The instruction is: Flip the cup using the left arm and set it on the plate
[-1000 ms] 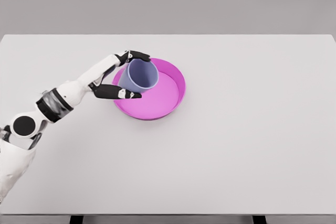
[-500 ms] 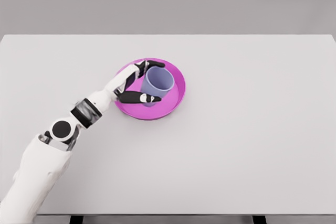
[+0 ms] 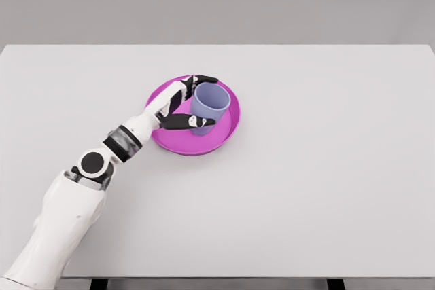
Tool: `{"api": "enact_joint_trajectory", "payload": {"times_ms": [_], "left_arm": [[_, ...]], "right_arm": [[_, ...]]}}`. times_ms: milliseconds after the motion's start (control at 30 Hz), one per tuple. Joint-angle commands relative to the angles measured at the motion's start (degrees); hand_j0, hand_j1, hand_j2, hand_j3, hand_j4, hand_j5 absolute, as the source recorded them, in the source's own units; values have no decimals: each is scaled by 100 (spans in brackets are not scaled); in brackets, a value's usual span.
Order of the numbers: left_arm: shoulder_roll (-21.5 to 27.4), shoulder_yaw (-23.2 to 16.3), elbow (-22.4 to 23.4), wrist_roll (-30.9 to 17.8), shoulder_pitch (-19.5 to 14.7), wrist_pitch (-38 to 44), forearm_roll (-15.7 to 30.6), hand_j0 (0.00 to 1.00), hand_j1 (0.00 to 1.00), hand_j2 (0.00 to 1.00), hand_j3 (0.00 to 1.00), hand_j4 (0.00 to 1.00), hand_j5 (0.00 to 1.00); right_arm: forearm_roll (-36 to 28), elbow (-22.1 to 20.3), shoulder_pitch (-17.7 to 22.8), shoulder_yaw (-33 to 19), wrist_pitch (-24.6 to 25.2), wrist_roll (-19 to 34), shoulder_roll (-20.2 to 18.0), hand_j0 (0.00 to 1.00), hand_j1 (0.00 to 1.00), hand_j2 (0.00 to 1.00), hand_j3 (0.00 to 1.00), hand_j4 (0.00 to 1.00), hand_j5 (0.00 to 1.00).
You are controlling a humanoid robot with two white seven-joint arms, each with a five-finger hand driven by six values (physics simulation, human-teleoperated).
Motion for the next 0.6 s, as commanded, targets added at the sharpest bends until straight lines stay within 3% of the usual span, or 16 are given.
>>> {"api": "enact_joint_trajectory", "payload": {"times_ms": [0,300,433,567], "left_arm": [[-27,-2,23,12,0,-6,-34,74,74,74,74,74,74],[-141,50,32,21,0,-6,36,75,75,75,75,75,75],[-141,59,32,30,0,-6,27,87,87,87,87,87,87],[-141,59,32,30,9,-6,19,91,91,91,91,91,91]], "right_arm": [[0,0,0,0,0,1,0,100,100,100,100,100,100],[0,0,0,0,0,1,0,100,100,100,100,100,100],[0,0,0,0,0,1,0,100,100,100,100,100,100],[0,0,0,0,0,1,0,100,100,100,100,100,100]]}}
